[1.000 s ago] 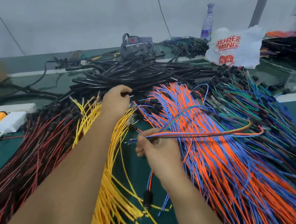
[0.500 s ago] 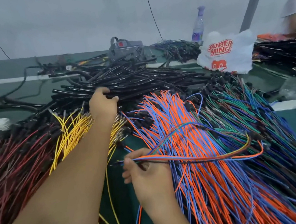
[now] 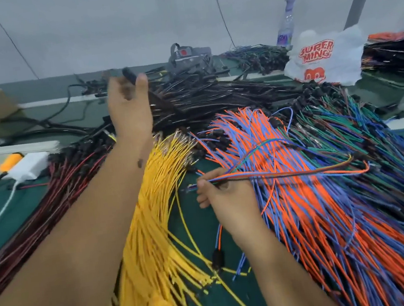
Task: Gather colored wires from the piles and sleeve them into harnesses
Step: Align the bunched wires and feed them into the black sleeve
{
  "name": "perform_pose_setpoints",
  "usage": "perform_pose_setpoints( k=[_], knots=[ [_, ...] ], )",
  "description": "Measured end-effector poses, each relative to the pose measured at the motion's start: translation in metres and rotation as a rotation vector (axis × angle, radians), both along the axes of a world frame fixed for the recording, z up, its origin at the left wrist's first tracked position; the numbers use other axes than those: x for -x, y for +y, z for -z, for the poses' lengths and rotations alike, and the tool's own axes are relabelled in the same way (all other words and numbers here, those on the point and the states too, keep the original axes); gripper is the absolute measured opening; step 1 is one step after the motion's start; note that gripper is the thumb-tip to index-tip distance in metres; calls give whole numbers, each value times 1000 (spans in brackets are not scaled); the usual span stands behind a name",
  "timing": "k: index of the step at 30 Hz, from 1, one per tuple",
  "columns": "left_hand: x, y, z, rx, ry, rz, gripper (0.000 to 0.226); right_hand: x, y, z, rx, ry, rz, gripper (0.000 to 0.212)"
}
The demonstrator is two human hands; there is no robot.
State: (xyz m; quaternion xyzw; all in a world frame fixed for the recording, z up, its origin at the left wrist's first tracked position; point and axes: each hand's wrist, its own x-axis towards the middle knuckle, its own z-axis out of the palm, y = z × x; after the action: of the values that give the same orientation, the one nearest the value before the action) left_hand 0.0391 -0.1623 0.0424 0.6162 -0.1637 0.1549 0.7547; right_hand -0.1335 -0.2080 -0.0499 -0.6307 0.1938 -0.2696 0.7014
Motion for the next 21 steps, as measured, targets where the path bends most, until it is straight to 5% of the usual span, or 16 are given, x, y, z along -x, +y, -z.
perform_pose_setpoints(
  k=[6,10,14,21],
  knots=[
    [52,77,-37,-37,-462,30,11,2,3,-2,2,-17,2,23],
    [86,93,-11,-532,-654,-186,10,7,3,-3,-8,-49,-15,19],
    [106,80,48,-993,-485,-137,16,9,1,-4,-32,-92,-29,17],
    [109,81,85,-974,-204,9,15,13,-2,-2,-113,-165,-44,22]
  ],
)
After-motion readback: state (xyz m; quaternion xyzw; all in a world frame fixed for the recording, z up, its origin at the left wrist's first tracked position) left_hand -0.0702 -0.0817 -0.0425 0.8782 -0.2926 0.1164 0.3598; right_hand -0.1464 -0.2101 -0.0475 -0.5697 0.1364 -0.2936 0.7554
